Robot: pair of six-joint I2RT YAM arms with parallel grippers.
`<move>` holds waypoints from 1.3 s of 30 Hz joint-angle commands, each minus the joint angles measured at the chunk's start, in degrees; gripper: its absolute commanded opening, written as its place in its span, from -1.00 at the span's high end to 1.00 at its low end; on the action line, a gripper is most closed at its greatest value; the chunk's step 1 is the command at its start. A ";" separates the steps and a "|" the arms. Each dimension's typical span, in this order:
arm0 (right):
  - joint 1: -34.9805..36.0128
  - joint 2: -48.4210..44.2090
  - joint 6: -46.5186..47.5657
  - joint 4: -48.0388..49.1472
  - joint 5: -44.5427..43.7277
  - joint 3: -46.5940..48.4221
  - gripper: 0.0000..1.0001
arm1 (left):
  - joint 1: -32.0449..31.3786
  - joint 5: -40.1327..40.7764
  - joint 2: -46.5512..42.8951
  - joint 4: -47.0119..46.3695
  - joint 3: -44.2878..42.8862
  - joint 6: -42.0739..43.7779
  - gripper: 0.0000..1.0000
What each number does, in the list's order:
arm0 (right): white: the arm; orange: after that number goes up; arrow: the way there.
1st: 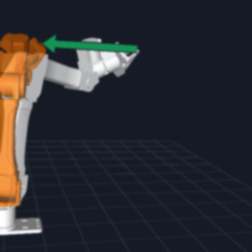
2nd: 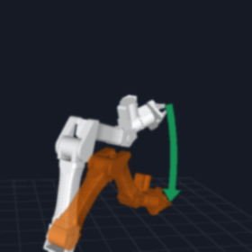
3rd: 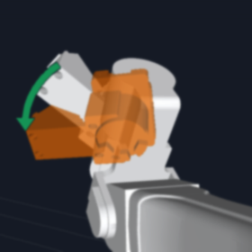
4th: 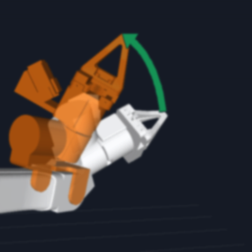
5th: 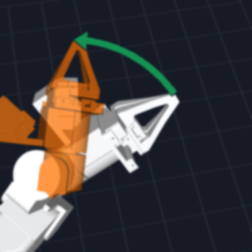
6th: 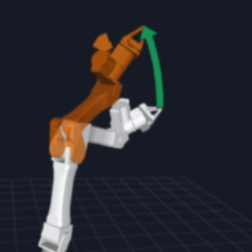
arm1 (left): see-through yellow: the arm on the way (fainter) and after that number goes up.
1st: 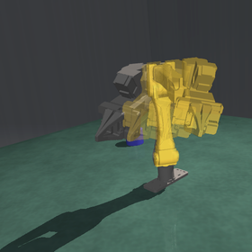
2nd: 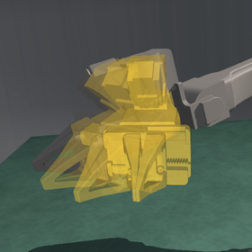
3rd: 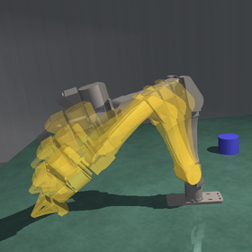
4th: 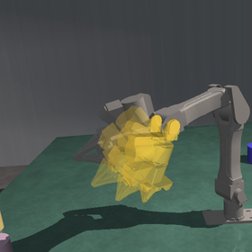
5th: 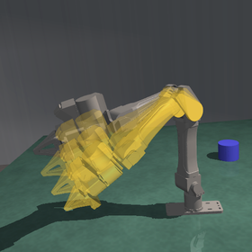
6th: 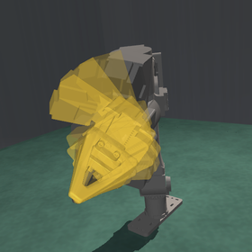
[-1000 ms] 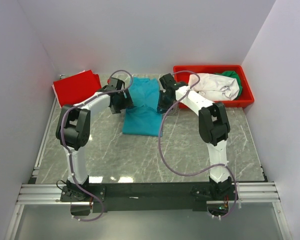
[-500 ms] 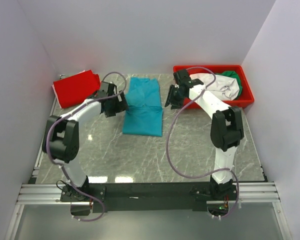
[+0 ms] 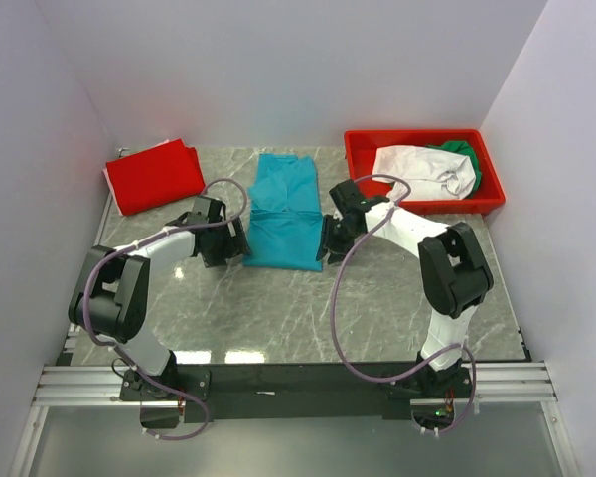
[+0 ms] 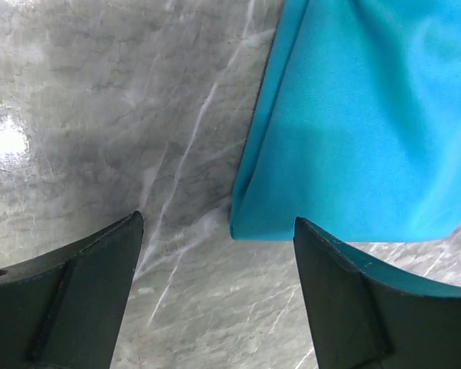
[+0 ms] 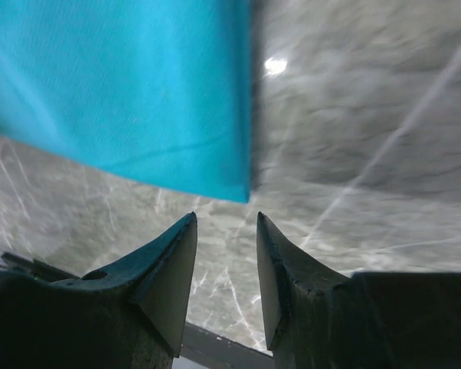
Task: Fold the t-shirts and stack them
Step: Fold the tshirt
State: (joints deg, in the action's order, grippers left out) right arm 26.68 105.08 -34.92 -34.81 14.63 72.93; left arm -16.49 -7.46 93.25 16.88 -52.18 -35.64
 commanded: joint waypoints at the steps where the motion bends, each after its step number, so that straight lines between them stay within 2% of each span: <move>1: 1.88 -1.11 -1.65 4.31 1.01 -0.33 0.11 | -0.21 -0.89 -2.46 -2.91 0.42 -0.22 -0.69; 29: 4.44 6.81 -5.07 3.25 -2.68 -0.33 0.14 | -1.00 -0.62 0.00 -2.30 -1.08 1.62 -0.63; 32: 4.44 6.63 -5.43 2.73 -3.47 -0.68 0.23 | -1.09 -1.15 -0.35 -2.56 -0.64 1.97 -0.58; 39: 4.61 6.98 -6.04 2.81 -3.56 -1.29 0.69 | -1.09 -2.12 1.05 -3.53 0.24 2.68 -0.37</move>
State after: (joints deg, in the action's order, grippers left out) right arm 30.76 110.74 -40.45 -31.44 12.93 72.01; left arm -17.34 -8.23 93.65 14.90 -51.81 -34.41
